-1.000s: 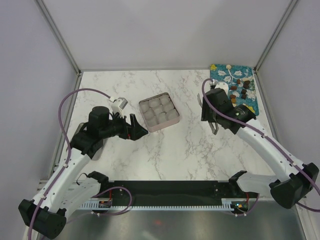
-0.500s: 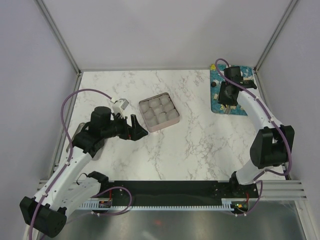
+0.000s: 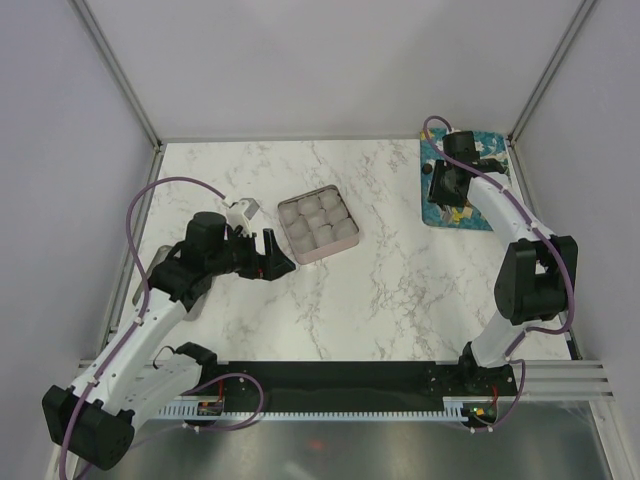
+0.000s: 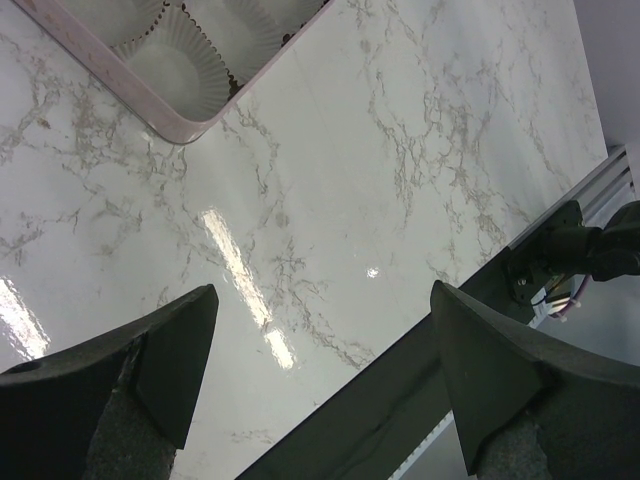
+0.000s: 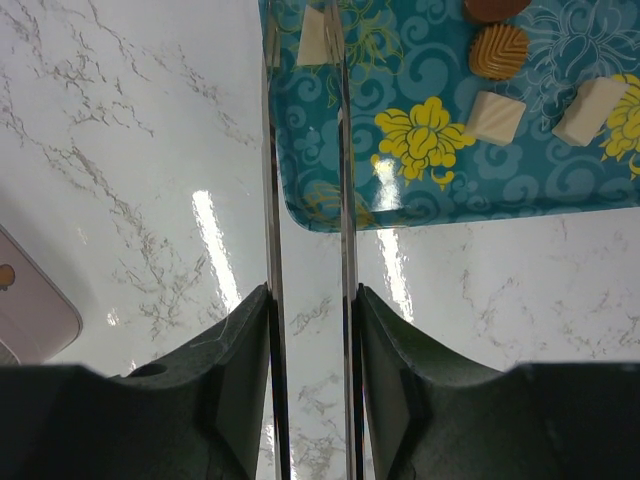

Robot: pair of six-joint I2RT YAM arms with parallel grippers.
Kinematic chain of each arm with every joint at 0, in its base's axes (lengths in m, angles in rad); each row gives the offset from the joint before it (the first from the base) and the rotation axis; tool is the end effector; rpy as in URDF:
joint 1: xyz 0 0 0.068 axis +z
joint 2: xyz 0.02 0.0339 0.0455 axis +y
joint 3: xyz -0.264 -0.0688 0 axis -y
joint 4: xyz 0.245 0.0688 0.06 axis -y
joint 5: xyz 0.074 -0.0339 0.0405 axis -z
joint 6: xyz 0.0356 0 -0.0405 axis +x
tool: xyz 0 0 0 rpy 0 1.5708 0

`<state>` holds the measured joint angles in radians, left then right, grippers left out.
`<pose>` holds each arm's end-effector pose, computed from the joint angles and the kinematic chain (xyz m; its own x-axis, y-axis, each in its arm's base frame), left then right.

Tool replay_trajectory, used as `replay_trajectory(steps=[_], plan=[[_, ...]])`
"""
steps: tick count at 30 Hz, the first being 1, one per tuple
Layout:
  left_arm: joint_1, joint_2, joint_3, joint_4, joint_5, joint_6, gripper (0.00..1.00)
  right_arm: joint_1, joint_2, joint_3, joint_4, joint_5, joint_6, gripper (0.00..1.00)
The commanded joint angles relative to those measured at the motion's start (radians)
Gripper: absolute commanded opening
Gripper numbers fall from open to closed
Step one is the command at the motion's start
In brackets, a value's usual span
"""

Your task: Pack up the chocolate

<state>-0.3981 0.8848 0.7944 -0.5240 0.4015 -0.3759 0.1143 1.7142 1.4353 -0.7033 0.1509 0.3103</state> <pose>0.1692 -0.0863 0.2939 -0.7333 -0.0582 -0.6774 0.4107 0.7561 -0.5095 0.3686 0.0369 0.2742 -0.7959 0.2125 -0.5669 0.2239 0.9733 0.0505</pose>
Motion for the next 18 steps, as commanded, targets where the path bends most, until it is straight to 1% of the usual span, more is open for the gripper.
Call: replay_trajectory(steps=[1, 18], plan=[[0.001, 0.003, 0.002, 0.007, 0.005, 0.022, 0.95, -0.010, 0.002, 0.022, 0.047, 0.012, 0.007, 0.45], [-0.001, 0.008, 0.003, -0.001, -0.006, 0.022, 0.94, -0.027, 0.039, -0.015, 0.061, -0.017, 0.001, 0.46]])
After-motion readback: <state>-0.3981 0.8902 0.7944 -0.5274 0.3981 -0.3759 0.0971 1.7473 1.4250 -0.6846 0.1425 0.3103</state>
